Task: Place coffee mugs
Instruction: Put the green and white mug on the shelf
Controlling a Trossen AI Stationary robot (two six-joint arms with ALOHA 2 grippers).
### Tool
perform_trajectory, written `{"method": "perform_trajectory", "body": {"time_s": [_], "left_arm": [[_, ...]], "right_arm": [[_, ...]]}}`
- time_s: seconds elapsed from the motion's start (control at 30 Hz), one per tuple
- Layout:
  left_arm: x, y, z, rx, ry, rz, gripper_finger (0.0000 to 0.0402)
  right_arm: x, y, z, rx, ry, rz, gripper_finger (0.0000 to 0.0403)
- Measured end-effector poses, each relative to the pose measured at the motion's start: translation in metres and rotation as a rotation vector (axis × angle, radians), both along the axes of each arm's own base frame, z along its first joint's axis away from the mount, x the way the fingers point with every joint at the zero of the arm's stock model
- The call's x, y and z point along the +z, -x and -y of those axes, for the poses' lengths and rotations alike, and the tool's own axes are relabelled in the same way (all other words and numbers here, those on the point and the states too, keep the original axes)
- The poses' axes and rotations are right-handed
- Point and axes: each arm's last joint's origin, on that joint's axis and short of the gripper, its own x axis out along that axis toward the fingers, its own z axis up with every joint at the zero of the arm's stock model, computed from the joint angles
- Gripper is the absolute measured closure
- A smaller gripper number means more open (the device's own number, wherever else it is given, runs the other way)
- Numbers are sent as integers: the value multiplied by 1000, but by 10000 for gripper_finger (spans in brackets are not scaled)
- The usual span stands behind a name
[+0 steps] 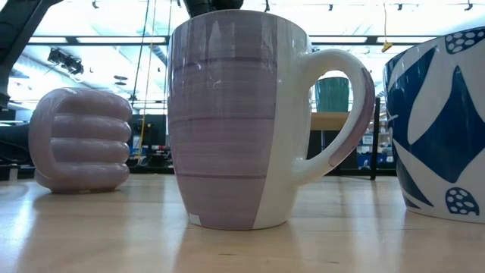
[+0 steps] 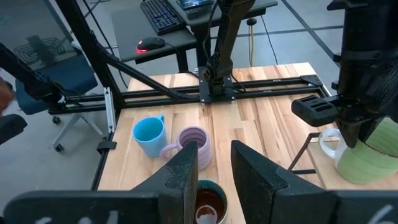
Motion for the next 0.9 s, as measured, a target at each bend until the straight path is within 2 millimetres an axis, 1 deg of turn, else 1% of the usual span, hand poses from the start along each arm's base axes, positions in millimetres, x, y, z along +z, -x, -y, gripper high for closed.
{"method": "perform_trajectory", "body": {"time_s": [0.4,0.57,0.67,0.9], "left_arm": [[1,-1,0,-1,-3,15,337],[7,2,2,-21,19,55,337],[7,2,2,-18,23,54,337],[15,3,3,-22,2,109,337]], "right_arm": [[0,0,0,0,0,0,301],[0,0,0,0,0,0,301],[0,0,0,1,0,0,301],[0,0,0,2,4,-1,301]]}}
